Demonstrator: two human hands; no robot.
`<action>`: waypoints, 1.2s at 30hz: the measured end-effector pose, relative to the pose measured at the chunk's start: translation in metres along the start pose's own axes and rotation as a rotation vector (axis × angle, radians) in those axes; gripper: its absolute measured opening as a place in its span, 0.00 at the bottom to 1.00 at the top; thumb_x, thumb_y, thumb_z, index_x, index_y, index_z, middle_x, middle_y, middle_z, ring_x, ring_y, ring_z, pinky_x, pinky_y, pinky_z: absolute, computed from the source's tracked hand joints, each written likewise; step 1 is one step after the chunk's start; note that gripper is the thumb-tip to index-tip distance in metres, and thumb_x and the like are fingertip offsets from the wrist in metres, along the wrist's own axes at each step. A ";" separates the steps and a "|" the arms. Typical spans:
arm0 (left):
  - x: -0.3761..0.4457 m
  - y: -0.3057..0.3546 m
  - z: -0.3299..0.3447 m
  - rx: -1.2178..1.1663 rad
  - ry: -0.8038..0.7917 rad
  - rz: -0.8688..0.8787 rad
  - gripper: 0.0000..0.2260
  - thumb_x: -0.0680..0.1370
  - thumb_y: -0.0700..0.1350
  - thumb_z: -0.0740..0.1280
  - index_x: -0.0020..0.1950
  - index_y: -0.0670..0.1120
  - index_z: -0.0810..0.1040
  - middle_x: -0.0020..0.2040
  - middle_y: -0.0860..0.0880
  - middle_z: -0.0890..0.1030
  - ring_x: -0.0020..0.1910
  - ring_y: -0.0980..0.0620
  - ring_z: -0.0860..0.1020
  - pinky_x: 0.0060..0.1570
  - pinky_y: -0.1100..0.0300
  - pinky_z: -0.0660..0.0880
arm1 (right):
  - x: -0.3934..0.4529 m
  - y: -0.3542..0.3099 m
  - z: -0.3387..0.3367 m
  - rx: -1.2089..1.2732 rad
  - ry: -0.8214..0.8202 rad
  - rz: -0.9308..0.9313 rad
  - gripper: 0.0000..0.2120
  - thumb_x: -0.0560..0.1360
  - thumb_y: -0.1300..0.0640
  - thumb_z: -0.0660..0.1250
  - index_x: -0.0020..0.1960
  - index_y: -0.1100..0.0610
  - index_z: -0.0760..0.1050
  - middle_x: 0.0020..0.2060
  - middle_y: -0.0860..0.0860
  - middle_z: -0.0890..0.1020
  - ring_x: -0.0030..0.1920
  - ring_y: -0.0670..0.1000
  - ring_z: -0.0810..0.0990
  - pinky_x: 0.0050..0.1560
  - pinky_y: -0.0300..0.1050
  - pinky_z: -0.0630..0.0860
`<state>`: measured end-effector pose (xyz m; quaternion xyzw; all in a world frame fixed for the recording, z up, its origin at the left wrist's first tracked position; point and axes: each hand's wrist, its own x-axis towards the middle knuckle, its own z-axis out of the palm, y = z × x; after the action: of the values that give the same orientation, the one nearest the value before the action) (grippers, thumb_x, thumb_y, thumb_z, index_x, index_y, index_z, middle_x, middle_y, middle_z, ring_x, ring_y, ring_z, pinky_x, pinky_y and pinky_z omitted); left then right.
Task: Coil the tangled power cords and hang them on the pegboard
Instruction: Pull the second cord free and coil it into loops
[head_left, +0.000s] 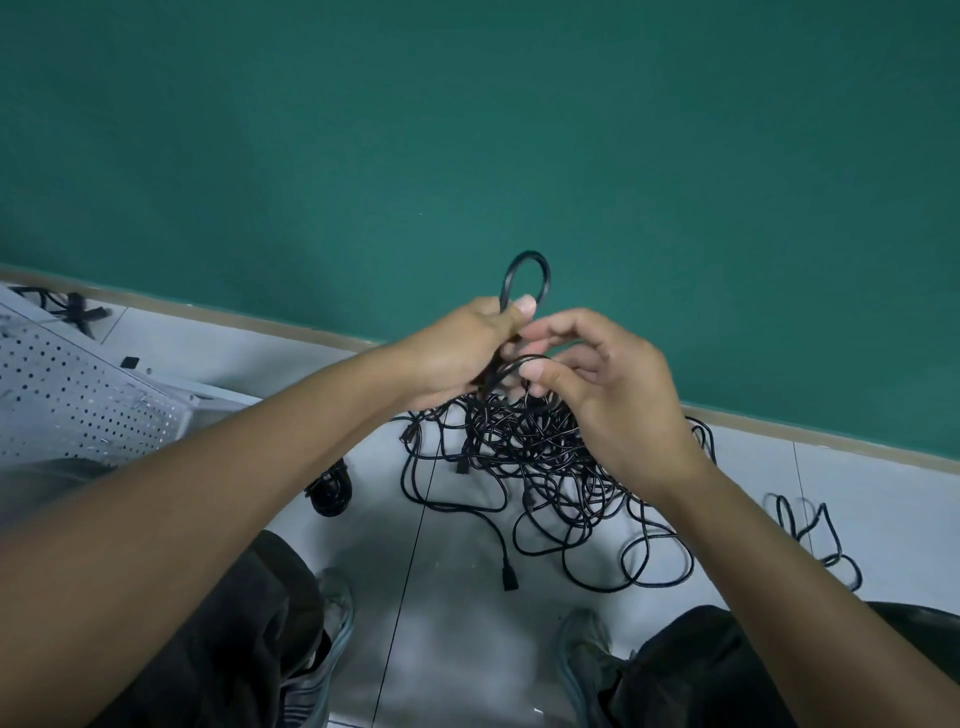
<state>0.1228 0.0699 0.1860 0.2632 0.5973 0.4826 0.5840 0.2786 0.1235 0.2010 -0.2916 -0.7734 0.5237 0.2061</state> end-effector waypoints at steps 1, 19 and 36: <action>-0.002 -0.003 0.004 -0.036 -0.052 -0.024 0.14 0.88 0.52 0.55 0.49 0.45 0.71 0.30 0.51 0.73 0.28 0.54 0.70 0.37 0.58 0.78 | 0.001 0.000 0.001 -0.018 0.044 0.010 0.10 0.76 0.63 0.75 0.51 0.51 0.78 0.45 0.47 0.85 0.39 0.48 0.85 0.48 0.44 0.82; -0.016 0.012 -0.007 -0.418 -0.406 -0.052 0.11 0.84 0.49 0.63 0.57 0.42 0.75 0.34 0.53 0.66 0.31 0.57 0.66 0.44 0.59 0.77 | 0.008 0.013 -0.008 0.283 -0.065 0.184 0.19 0.82 0.44 0.63 0.63 0.59 0.72 0.56 0.56 0.84 0.55 0.53 0.85 0.57 0.51 0.81; -0.005 0.022 -0.020 -0.117 -0.008 0.092 0.25 0.78 0.58 0.65 0.64 0.38 0.79 0.30 0.54 0.62 0.26 0.57 0.58 0.27 0.64 0.63 | 0.006 0.025 -0.006 -0.162 0.021 0.224 0.10 0.81 0.55 0.68 0.42 0.53 0.76 0.38 0.48 0.84 0.37 0.55 0.85 0.46 0.56 0.84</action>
<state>0.0992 0.0685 0.2047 0.2576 0.5530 0.5421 0.5779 0.2838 0.1392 0.1799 -0.3972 -0.7735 0.4763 0.1304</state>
